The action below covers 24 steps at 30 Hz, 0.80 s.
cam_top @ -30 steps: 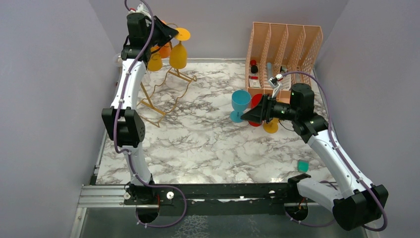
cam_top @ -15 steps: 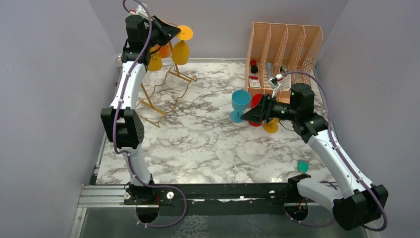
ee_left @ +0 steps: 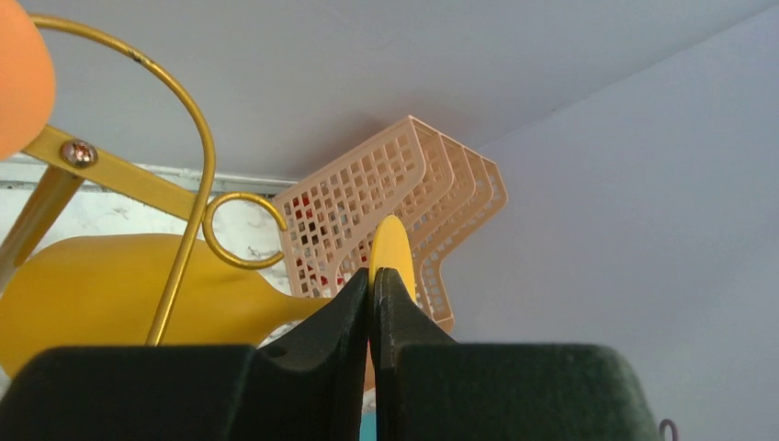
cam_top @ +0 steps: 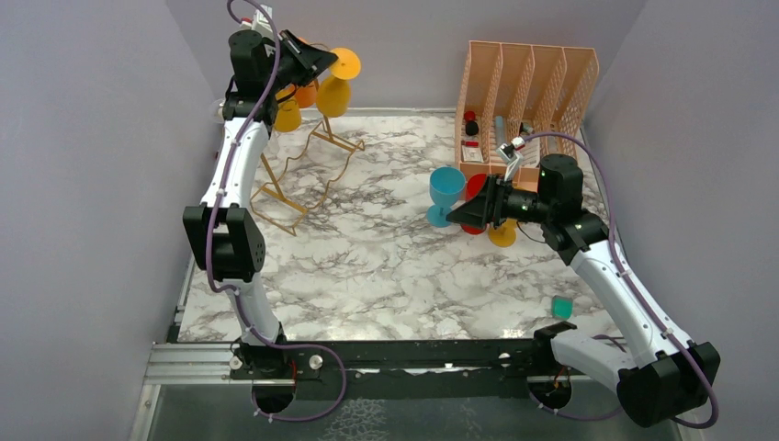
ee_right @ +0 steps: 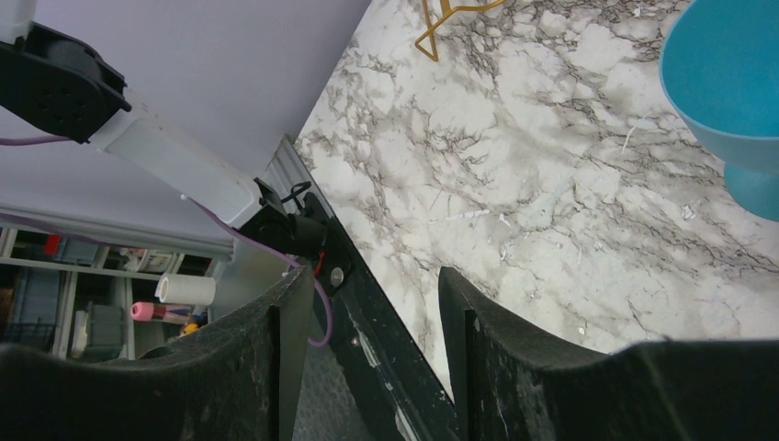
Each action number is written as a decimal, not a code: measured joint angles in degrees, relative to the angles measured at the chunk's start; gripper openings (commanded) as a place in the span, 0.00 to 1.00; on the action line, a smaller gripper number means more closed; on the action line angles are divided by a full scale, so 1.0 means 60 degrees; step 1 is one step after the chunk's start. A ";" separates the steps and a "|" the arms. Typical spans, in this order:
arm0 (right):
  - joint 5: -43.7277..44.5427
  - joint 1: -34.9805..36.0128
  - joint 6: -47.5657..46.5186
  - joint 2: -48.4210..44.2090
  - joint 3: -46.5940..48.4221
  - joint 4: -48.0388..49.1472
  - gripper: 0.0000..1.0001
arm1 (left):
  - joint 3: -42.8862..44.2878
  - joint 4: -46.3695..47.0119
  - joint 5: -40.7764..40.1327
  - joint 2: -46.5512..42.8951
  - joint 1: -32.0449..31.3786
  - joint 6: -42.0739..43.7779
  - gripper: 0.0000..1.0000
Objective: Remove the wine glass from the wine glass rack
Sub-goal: Pick up the wine glass from the wine rack, then place the wine glass at the center of the board.
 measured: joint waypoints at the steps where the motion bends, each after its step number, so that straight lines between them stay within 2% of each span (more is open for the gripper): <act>1: 0.0000 0.0000 0.0004 0.0000 0.0000 0.0000 0.56 | -0.0160 0.0029 0.0055 -0.0095 0.0000 0.0007 0.00; 15: 0.0004 0.0000 0.0262 0.0000 0.0000 0.0087 0.56 | -0.1632 0.0674 0.1344 -0.1224 -0.0233 0.0554 0.00; 24: 0.0000 0.0000 0.0619 -0.0066 -0.0098 0.0488 0.56 | -0.3974 0.0947 0.2084 -0.3180 -0.1453 0.2022 0.00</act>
